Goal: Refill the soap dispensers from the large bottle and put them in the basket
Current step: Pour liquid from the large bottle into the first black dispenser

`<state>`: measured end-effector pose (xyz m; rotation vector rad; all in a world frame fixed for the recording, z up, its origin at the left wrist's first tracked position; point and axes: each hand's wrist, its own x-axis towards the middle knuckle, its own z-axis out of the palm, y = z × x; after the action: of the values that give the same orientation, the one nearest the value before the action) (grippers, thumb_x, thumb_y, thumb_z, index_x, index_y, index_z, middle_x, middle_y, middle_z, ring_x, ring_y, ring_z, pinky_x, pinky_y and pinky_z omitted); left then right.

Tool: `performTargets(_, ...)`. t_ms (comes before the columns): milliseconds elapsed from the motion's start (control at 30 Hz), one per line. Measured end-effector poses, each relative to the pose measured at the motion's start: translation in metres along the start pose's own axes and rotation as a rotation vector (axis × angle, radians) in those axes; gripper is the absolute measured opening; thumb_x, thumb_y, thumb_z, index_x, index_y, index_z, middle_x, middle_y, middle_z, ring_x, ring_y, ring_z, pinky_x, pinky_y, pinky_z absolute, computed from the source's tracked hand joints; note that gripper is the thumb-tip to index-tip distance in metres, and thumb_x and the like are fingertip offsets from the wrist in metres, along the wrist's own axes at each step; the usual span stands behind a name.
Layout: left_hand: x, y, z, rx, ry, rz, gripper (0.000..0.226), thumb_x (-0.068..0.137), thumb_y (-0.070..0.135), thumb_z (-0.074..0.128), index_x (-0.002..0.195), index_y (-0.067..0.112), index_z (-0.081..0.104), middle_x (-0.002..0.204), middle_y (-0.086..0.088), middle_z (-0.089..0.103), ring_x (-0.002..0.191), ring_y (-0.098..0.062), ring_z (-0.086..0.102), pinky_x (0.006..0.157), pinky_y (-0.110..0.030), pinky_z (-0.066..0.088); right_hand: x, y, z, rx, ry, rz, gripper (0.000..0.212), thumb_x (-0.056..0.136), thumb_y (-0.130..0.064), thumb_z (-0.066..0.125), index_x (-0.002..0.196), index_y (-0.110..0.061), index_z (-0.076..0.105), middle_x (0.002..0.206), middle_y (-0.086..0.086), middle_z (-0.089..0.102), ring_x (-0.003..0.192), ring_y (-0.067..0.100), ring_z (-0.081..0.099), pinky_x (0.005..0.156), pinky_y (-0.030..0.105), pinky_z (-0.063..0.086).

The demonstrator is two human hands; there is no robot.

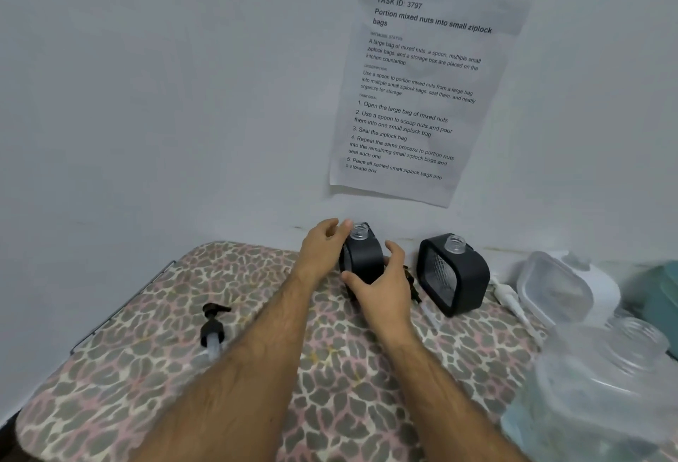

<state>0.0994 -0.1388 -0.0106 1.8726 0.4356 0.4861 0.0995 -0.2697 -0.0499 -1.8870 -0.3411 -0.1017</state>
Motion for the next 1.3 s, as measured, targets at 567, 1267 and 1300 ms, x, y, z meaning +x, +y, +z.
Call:
performTargets(567, -0.067, 0.011, -0.006, -0.172, 0.078, 0.092, 0.029, 0.099, 0.033, 0.057, 0.111, 0.011, 0.07, 0.105, 0.004, 0.071, 0.101, -0.01, 0.066, 0.089, -0.024, 0.052, -0.05, -0.019, -0.049, 0.206, -0.054, -0.023, 0.052, 0.073, -0.023, 0.069, 0.121, -0.026, 0.049, 0.102, -0.009, 0.064, 0.093, 0.008, 0.063, 0.08, 0.028, 0.053)
performTargets(1267, -0.236, 0.008, 0.003, -0.119, -0.114, 0.067, 0.06, 0.075, 0.009, 0.084, 0.127, 0.013, 0.056, 0.107, 0.002, 0.066, 0.096, -0.015, 0.067, 0.065, -0.019, 0.057, -0.167, -0.013, -0.142, 0.311, -0.257, 0.058, 0.065, 0.091, 0.008, 0.045, 0.146, -0.027, 0.038, 0.123, 0.0, 0.062, 0.105, 0.009, 0.063, 0.08, 0.024, 0.056)
performTargets(1300, -0.239, 0.009, 0.006, -0.125, -0.103, 0.065, 0.06, 0.075, 0.009, 0.084, 0.127, 0.015, 0.054, 0.106, 0.003, 0.065, 0.095, -0.015, 0.067, 0.063, -0.019, 0.056, -0.167, -0.011, -0.143, 0.291, -0.253, 0.049, 0.064, 0.092, 0.006, 0.045, 0.145, -0.028, 0.038, 0.126, 0.001, 0.061, 0.108, 0.011, 0.062, 0.086, 0.027, 0.055)
